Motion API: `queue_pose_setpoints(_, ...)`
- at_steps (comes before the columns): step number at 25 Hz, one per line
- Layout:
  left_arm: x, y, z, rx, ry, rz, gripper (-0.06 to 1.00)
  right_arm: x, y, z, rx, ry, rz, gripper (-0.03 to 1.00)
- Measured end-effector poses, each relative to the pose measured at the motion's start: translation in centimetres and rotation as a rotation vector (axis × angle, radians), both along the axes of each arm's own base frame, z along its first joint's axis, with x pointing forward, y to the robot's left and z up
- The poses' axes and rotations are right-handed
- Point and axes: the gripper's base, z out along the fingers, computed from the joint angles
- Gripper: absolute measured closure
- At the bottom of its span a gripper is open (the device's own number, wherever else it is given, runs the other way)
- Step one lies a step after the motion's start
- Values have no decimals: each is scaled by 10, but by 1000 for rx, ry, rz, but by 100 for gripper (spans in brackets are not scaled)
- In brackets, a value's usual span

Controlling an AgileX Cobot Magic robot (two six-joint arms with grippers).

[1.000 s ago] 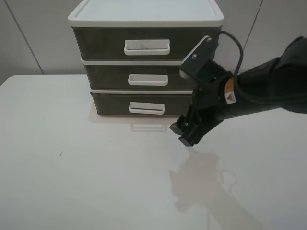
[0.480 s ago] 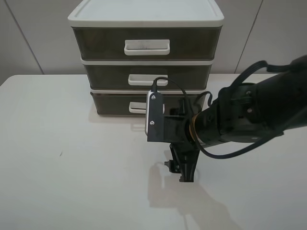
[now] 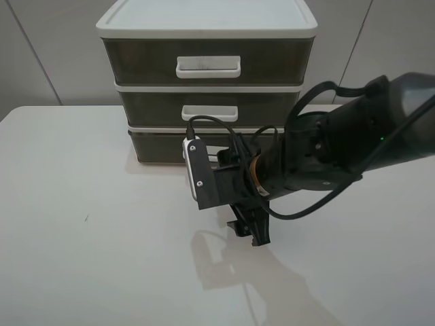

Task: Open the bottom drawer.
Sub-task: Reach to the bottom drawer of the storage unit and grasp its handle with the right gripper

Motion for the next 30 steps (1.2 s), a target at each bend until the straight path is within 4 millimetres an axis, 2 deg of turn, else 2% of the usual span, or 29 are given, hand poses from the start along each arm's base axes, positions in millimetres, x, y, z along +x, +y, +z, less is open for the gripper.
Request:
queue_pose_setpoints(10,0,0,0,0,0,0,20,12,5,5,186,-20,-25,17)
queue_pose_setpoints(18,0,0,0,0,0,0,20,21,7,-22,228,-4,-45,17)
queue_pose_setpoints(25,0,0,0,0,0,0,20,24,9,-23,300,-33,-102,17)
queue_pose_setpoints(30,0,0,0,0,0,0,20,23,-1,-28,279,-160,-84,17)
